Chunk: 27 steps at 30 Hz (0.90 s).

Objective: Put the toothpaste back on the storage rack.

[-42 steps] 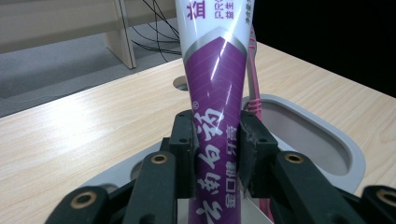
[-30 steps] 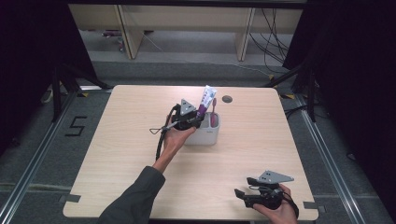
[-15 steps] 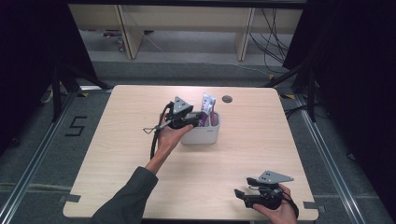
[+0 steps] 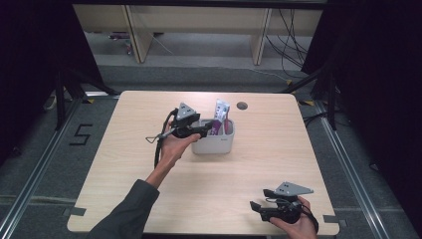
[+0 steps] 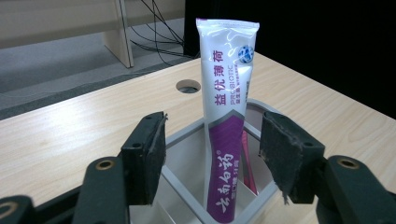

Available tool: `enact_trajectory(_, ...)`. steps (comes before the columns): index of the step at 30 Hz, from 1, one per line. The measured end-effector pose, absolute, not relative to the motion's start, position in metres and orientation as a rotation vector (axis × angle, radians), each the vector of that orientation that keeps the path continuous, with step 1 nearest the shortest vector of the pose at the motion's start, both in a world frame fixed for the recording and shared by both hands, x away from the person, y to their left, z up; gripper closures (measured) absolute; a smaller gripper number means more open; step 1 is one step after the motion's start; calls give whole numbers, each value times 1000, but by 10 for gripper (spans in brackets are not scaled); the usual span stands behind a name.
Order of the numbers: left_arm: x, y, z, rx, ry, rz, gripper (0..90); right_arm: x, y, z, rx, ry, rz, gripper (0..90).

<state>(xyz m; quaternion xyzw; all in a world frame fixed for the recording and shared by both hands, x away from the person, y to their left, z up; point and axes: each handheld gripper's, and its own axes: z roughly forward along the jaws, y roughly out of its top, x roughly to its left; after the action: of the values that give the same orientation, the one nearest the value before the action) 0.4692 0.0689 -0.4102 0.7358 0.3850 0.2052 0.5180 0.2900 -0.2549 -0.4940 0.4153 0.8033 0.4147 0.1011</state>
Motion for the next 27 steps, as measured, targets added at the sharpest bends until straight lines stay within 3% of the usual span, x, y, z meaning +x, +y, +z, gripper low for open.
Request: enact_trajectory(27,428,111,-408,1756,950,454,282,291,-255,-494,1241,2367,1229,304)
